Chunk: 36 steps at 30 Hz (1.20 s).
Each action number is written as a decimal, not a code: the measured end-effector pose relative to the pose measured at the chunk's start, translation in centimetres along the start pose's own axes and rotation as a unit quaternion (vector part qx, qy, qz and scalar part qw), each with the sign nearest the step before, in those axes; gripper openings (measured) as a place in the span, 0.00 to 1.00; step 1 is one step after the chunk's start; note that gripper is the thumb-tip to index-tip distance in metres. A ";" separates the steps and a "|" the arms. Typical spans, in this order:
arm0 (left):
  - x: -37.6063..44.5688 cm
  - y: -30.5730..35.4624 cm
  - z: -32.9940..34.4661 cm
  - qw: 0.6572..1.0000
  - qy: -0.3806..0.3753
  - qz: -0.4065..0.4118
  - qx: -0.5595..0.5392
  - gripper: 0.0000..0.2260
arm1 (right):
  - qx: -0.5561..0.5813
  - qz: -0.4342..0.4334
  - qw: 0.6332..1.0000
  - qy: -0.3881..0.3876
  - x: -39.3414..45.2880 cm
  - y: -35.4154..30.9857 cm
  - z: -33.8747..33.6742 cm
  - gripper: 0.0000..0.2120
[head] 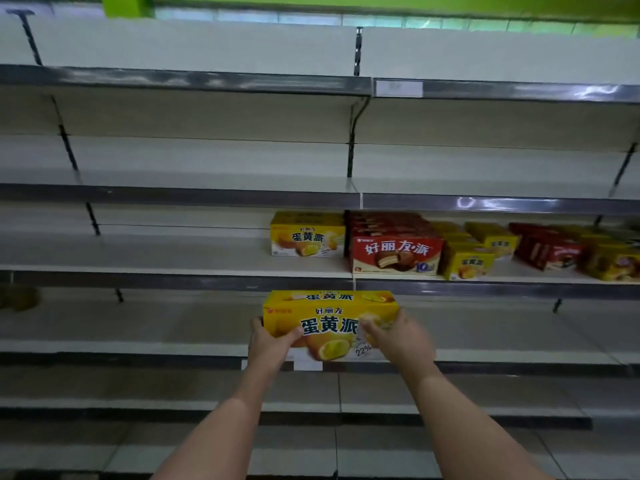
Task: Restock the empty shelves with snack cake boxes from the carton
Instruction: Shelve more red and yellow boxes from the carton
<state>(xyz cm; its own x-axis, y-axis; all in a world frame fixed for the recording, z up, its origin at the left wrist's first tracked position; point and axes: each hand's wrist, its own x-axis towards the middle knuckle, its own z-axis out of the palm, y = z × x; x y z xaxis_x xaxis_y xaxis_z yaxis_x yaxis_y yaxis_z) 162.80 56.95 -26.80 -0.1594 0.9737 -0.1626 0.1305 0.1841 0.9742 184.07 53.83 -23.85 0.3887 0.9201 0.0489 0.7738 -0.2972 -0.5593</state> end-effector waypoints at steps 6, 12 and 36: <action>5.0 1.5 -1.4 0.999 0.008 0.023 -0.042 0.17 | 0.055 -0.004 0.998 -0.006 5.1 -2.9 2.2 0.32; 11.7 3.6 -1.3 0.998 0.027 0.052 -0.018 0.13 | 0.072 -0.027 0.997 0.032 11.6 -6.0 3.2 0.32; 29.9 5.1 2.6 0.994 0.029 0.036 0.097 0.13 | 0.172 0.083 0.981 -0.016 26.4 -10.9 11.1 0.37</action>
<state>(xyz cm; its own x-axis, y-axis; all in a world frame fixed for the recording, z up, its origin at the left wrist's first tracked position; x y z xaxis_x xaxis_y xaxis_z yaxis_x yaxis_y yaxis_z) 161.24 87.36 -27.10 -0.1980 0.9770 -0.0788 0.3291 0.1419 0.9336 180.32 84.15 -25.60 0.4750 0.8753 -0.0906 0.4844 -0.3461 -0.8035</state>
